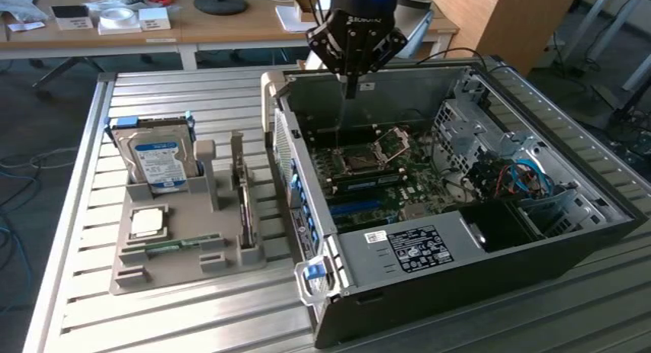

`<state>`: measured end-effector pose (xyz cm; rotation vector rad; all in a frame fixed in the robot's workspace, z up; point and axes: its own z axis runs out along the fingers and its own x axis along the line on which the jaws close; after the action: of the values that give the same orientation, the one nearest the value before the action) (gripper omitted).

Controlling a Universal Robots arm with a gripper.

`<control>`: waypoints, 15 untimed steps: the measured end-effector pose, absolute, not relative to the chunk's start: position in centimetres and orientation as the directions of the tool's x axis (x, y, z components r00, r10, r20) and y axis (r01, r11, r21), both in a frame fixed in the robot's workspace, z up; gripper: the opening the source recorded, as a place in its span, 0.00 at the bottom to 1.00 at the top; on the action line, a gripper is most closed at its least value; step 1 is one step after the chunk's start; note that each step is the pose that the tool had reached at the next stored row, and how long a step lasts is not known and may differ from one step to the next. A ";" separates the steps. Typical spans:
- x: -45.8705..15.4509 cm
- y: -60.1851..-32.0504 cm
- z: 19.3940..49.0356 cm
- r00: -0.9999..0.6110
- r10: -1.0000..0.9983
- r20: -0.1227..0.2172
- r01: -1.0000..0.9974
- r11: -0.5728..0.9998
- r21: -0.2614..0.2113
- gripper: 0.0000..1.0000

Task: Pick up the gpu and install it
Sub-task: 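Reach for the gpu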

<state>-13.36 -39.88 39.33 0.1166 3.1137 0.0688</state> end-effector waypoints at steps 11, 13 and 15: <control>-15.1 -39.8 39.3 -0.997 0.075 -0.023 0.074 0.996 0.045 0.11; -15.4 -39.8 39.3 -0.997 0.075 -0.023 0.074 0.996 0.045 0.11; -15.7 -39.8 39.3 -0.997 0.075 -0.023 0.074 0.996 0.045 0.11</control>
<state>-15.71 -39.82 39.32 0.1166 3.1137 0.0688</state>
